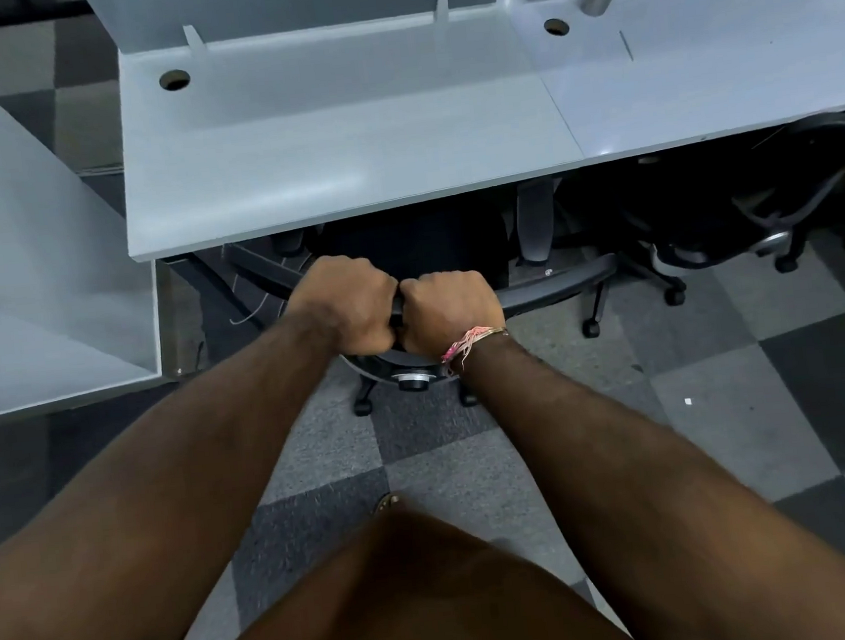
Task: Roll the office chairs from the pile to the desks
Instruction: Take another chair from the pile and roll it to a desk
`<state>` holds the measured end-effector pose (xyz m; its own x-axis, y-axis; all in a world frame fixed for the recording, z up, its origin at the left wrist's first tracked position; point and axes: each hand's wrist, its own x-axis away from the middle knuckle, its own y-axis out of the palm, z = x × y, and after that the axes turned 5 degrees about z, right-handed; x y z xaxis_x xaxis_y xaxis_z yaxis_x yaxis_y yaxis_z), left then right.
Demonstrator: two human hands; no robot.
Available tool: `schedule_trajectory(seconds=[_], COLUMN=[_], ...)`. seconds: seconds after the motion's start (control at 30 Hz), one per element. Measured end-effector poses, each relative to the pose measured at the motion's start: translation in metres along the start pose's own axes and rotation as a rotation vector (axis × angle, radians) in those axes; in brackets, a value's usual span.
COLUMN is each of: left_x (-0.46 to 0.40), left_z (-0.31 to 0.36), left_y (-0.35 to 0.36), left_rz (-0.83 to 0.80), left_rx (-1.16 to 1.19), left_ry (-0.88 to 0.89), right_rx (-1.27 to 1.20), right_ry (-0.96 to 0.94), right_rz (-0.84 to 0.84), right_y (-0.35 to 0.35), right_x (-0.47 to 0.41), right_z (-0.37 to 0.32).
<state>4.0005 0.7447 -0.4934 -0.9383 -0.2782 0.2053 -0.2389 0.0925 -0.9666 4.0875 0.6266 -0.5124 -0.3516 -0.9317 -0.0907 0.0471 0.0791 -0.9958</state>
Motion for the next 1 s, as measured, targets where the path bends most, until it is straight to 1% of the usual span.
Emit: schedule_trajectory(seconds=[0.27, 0.57, 0.8, 1.0], left_x=[-0.013, -0.025, -0.042, -0.072], left_z=[0.008, 0.061, 0.084, 0.099], left_y=[-0.002, -0.014, -0.022, -0.033], left_rz=[0.033, 0.033, 0.022, 0.005], left_rx=[0.038, 0.083, 0.082, 0.090], left_ry=[-0.043, -0.113, -0.203, -0.259], right_rx=[0.032, 0.057, 0.027, 0.041], right_ry=[-0.039, -0.160, -0.253, -0.336], right_rz=[0.003, -0.006, -0.006, 0.035], right_y=[0.005, 0.001, -0.001, 0.004], right_x=[-0.009, 0.009, 0.007, -0.009], right_z=[0.021, 0.074, 0.107, 0.146])
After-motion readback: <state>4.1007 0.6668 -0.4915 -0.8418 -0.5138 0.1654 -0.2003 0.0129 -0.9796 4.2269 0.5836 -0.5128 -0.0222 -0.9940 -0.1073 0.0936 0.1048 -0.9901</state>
